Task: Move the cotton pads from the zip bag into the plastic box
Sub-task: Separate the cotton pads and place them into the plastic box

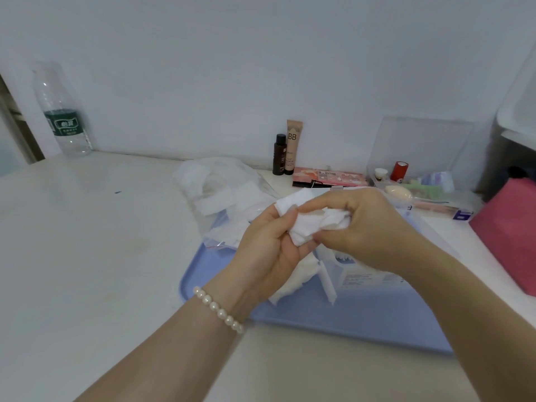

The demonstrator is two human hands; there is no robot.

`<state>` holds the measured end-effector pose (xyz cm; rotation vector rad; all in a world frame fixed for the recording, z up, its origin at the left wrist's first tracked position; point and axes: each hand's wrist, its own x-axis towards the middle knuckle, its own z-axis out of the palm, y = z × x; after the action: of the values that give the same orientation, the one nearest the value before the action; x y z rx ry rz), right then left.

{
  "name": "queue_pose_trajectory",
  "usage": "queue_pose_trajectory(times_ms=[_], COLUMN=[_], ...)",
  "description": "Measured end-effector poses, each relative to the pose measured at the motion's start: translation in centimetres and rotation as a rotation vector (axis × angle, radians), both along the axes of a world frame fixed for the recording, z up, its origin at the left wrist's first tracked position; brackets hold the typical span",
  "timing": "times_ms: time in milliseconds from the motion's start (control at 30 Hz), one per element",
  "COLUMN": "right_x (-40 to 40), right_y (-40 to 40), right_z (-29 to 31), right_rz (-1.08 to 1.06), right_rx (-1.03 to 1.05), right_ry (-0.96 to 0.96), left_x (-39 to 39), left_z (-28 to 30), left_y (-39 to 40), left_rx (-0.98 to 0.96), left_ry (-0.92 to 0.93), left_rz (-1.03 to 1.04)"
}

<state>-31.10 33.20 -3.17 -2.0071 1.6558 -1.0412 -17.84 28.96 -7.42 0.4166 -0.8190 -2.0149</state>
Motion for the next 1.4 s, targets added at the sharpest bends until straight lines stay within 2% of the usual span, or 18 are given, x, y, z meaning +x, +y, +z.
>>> queue_pose_trajectory(times_ms=[67,367,467,533,600,733,800,900,1033,1233,1400], right_x=[-0.2,-0.8,-1.1,-1.2,-1.1,-1.4,-1.1,-0.7,-0.8,-0.8,0.1], right_y=[-0.2,-0.4,-0.3,-0.1,0.2,-0.3,-0.5,-0.9,-1.6,-2.7,-2.2], right_z=[-0.5,-0.6,-0.5,-0.2,0.6,1.3,1.1,0.1,-0.9,-1.8,-1.8], right_rz=[-0.028,0.033,0.023,0.057,0.036,-0.154,-0.212,-0.303,-0.395,-0.595,-0.659], right_rx=[-0.051,-0.071,0.004,0.106,0.130,0.179,0.211,0.197,0.057,-0.082,-0.147], right_ry=[0.045,0.000,0.078,0.048,-0.076,-0.724,-0.909,-0.978,-1.095,-1.033,-0.964], left_x=[0.0,0.2,0.2,0.3,0.4,0.4,0.3,0.1,0.0,-0.3,-1.0], left_z=[0.0,0.1,0.0,0.0,-0.1,-0.1,-0.4,-0.8,-0.6,-1.3,-2.1], left_y=[0.1,0.1,0.0,-0.1,-0.2,0.1,0.4,0.8,1.2,1.7,2.3], left_rx=[0.016,0.020,0.012,0.004,-0.018,-0.115,-0.220,-0.391,-0.541,-0.812,-0.919], left_ry=[0.019,-0.009,-0.045,-0.045,-0.044,-0.156,-0.250,-0.348,-0.420,-0.676,-0.701], left_rz=[-0.016,-0.053,-0.050,-0.053,-0.055,-0.006,0.050,0.083,0.124,0.250,0.299])
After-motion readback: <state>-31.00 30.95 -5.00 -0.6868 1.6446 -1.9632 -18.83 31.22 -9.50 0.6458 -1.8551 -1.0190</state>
